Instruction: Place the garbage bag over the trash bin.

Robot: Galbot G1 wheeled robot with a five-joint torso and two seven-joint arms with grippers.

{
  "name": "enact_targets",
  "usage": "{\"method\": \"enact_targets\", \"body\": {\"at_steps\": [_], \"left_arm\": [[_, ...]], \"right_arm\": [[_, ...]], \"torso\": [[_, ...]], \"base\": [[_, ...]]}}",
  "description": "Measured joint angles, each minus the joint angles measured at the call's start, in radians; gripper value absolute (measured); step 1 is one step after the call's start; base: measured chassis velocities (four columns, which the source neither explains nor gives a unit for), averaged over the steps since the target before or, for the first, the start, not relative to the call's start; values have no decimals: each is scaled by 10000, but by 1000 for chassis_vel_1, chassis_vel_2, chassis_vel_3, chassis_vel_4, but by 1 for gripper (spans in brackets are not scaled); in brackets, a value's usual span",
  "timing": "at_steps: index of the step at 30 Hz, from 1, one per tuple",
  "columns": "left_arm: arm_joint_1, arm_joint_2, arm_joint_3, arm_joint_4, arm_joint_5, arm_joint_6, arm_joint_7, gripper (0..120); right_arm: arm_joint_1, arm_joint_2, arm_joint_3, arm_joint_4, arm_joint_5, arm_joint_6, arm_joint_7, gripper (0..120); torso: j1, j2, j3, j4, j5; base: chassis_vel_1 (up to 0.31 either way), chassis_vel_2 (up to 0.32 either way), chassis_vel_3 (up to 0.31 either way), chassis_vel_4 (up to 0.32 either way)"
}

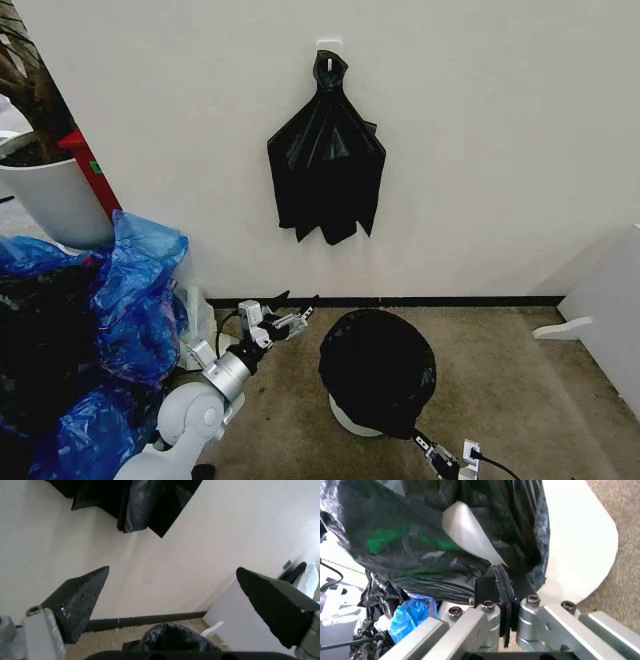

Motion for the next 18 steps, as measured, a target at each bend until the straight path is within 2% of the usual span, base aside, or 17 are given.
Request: {"method": "enact_targets", "body": {"at_steps": [12, 18], "left_arm": [[97, 1, 15, -103, 43, -68, 32, 100], [152, 7, -8, -142, -77, -76, 74, 100]], "right_arm": [[-473, 30, 110, 104, -378, 107, 129, 0], [-714, -51, 338, 35, 13, -193, -1451, 4]], "torso": [[0, 0, 0, 0, -1], [0, 0, -1, 0, -3]], "base": [[0, 0, 0, 0], [0, 0, 0, 0]]}}
